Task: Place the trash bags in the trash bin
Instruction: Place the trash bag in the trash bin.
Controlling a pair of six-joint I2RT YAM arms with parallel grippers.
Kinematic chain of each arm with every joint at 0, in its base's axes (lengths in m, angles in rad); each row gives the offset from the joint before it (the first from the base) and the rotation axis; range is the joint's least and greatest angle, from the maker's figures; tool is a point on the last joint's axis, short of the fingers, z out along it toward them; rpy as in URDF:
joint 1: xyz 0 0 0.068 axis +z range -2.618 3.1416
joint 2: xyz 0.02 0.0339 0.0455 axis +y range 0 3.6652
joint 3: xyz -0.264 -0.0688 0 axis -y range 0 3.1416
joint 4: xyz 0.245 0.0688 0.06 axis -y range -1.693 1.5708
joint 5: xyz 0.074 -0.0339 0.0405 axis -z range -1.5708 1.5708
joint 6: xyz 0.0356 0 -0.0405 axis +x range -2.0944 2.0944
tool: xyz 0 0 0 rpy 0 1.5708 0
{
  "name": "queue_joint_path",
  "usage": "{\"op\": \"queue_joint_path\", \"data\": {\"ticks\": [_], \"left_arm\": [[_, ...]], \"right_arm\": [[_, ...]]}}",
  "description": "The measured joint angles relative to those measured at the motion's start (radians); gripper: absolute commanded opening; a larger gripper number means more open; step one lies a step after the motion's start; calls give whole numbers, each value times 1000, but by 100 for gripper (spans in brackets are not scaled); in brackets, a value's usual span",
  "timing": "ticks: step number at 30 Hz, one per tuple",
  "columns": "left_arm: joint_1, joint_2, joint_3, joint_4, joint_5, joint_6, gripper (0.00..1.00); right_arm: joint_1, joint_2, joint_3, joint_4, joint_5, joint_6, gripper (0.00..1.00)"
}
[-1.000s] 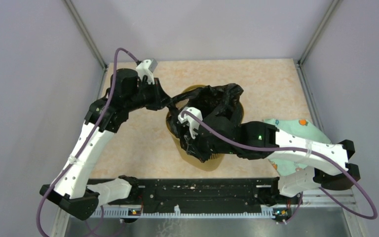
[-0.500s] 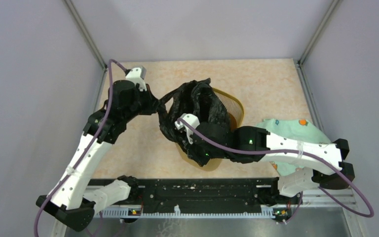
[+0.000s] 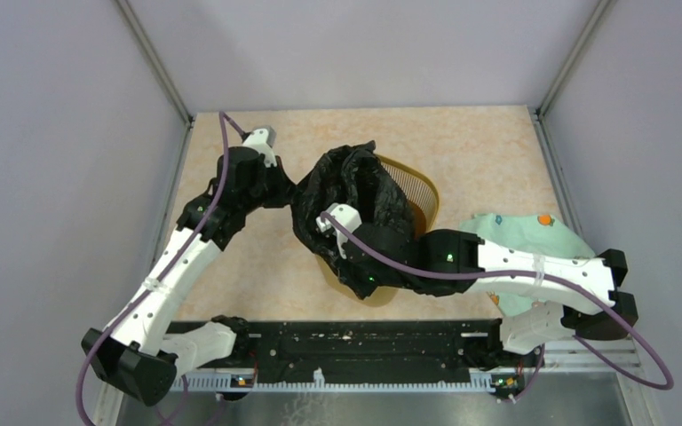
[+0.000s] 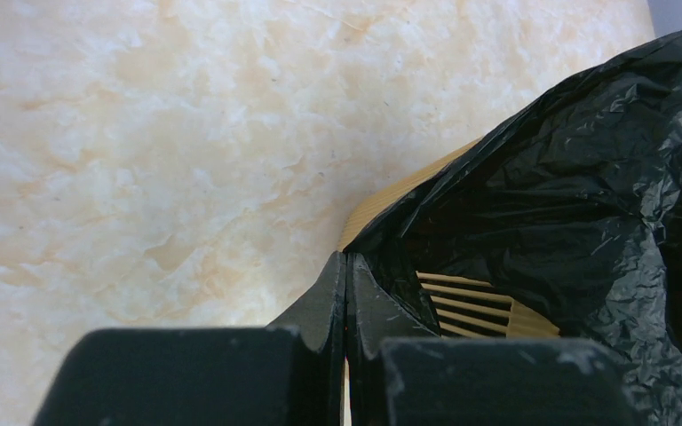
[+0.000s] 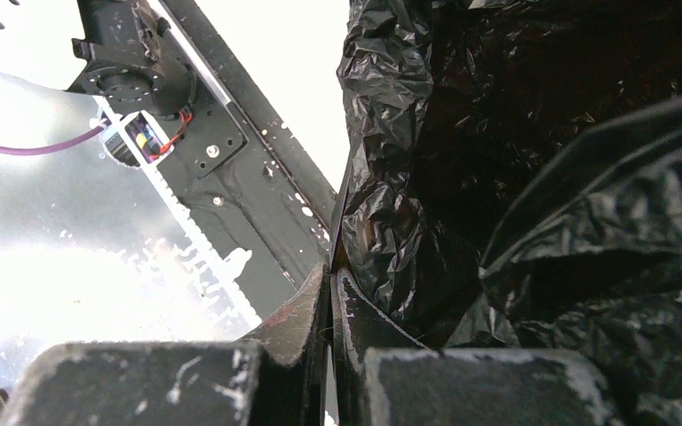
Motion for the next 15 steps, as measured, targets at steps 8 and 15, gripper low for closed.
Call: {"op": "queue_joint_path", "data": {"ticks": [8,15], "left_arm": [[0,34,-7,49,69,-3,0],[2,34,-7,63,90,-3,0]], "right_arm": [[8,-2,22,-18,-15,8,45],[13,-54,107,-40,-33,8,55]]}}
